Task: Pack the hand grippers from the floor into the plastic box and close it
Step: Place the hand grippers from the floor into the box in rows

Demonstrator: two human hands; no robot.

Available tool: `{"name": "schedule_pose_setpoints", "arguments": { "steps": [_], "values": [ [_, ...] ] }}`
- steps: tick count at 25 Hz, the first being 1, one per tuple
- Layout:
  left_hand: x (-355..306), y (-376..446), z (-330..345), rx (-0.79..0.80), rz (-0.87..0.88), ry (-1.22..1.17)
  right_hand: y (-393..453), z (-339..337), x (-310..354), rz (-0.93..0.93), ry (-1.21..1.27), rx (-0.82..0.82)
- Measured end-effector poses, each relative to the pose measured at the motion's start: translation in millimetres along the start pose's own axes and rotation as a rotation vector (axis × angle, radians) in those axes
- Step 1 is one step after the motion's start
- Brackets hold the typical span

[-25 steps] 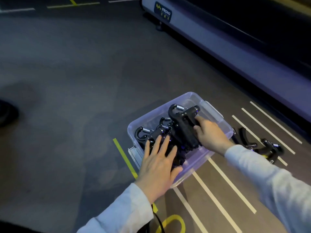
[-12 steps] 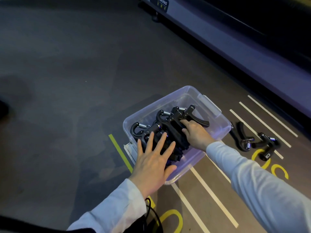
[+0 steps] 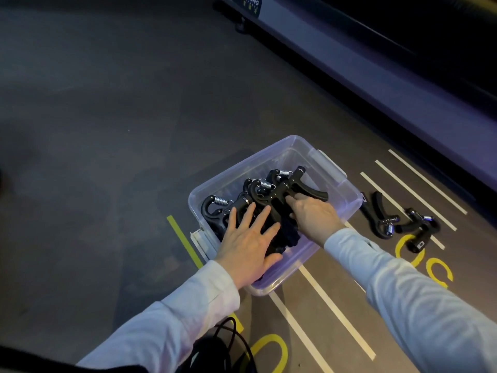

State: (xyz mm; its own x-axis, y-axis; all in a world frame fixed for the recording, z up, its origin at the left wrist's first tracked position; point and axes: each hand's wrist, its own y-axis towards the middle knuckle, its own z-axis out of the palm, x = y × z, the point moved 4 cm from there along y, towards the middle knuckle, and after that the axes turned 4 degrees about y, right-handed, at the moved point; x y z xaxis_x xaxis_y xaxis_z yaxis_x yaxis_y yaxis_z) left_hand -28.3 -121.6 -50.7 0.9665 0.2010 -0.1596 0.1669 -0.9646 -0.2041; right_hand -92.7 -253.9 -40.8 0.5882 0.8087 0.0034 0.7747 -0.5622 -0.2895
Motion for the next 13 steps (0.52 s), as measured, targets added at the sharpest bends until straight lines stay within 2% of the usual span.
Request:
{"name": "schedule_pose_setpoints", "arguments": {
  "steps": [6,13],
  "values": [
    [0.8,0.7,1.7,-0.027,0.005,0.038,-2.9,0.5,-6.1,-0.038,0.01,0.062],
    [1.7,2.2,5.6,-0.057,-0.01,0.052,5.6,2.1,-13.5,0.009,0.109,0.132]
  ]
}}
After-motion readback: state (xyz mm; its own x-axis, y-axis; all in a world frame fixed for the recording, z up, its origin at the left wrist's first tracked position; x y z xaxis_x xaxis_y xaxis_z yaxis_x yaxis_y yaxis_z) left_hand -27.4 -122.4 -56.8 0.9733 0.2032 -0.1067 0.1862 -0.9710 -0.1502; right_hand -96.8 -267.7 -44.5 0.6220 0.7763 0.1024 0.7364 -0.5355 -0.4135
